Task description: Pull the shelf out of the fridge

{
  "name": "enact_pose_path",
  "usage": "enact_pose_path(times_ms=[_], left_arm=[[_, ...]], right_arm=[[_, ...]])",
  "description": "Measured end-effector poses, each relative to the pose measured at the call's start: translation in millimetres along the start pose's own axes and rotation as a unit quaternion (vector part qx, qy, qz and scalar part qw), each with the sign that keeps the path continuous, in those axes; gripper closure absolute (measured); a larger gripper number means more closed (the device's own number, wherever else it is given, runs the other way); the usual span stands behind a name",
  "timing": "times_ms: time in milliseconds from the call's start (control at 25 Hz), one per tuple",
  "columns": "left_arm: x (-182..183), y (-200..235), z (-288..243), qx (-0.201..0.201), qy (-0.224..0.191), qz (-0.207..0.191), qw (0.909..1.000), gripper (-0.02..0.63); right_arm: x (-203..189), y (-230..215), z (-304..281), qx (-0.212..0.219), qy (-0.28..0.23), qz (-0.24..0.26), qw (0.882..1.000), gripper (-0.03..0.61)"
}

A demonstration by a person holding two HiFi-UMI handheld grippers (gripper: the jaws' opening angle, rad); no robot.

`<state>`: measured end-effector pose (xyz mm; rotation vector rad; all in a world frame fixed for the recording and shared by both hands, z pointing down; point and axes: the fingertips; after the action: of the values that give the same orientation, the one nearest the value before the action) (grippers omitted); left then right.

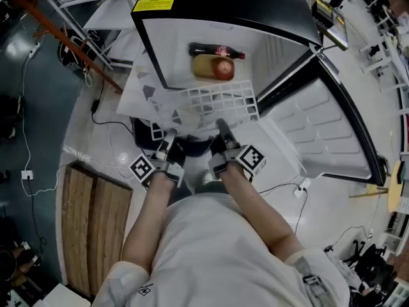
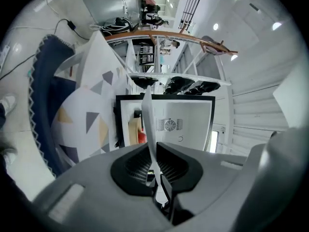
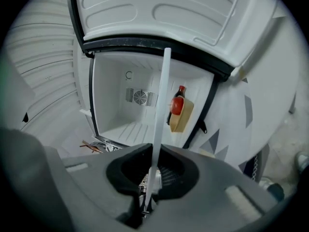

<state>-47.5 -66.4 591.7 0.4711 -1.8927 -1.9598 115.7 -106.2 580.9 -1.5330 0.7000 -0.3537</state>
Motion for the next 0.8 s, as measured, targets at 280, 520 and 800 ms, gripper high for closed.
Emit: enact_pose_path(times_ms=[280,520,800], left_arm=[[2,0,47,-0.009,-0.055,-0.007,0.9984,0.580],[12,-15,86,-0.018,-0.109,-0.021,0.9936,0.580],[50,-46,139,-0.040,-0.167,-0.039,0.9845,0.580]], right_arm=[[-35,9,-5,0.018,0.067,0.014,0.998,0.549],[-67,29,-19,0.045,0.125,0.028,0.991,0.548],[-125,72,-50,0.078,0.186,0.037,0.979,0.548]])
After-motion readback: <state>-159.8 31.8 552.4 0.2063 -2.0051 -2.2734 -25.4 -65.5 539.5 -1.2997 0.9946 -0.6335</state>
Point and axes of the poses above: the fingertips, and each gripper's own axes: z backward along the fingers, y to its left, x out of its top, and after that the axes turned 6 degrees about y, right-handed
